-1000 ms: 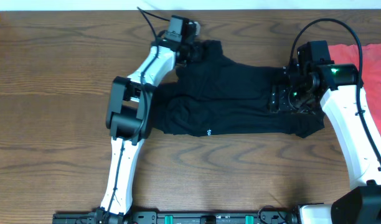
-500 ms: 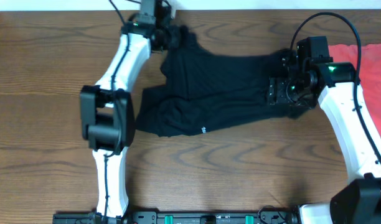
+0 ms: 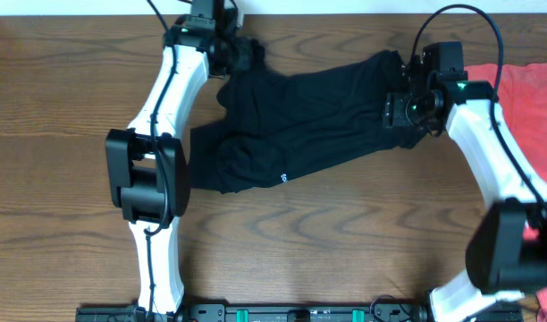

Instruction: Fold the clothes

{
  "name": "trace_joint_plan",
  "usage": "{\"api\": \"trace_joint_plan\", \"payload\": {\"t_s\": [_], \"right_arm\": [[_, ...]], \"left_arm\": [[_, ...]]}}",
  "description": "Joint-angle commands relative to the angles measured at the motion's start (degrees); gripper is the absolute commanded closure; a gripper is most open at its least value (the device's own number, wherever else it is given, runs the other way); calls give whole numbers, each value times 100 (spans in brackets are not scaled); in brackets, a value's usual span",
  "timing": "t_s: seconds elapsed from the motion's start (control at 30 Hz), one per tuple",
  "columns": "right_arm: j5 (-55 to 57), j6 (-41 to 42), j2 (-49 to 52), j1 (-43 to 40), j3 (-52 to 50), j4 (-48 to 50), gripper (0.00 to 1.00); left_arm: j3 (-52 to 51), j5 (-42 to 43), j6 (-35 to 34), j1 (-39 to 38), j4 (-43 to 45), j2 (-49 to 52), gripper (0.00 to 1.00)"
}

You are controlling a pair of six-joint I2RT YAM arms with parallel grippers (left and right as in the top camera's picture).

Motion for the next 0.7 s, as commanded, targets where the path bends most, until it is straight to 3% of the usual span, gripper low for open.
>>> {"api": "trace_joint_plan", "payload": {"t_s": [0.0, 0.13, 0.27, 0.33, 0.4, 0.6, 0.67], "right_arm": [[20, -341, 649, -181, 286, 155, 26], [35, -446, 1578, -315, 1069, 72, 50], [149, -715, 2267, -391, 2004, -264, 31], [240, -835, 2476, -393, 2461, -343, 28], [304, -870, 2564, -389, 2809, -319, 19], [455, -870, 2586, -448, 3421, 39, 16], [450, -868, 2605, -496, 3421, 173, 22]], "left_arm": [[7, -28, 168, -223, -98, -24, 94], [7, -28, 166, -437, -129, -24, 94], [7, -28, 166, -605, -153, -24, 94], [7, -28, 166, -671, -160, -24, 94], [7, -28, 166, -713, -170, -24, 94], [7, -28, 164, -745, -184, -24, 94], [7, -28, 164, -745, -190, -24, 94]]}}
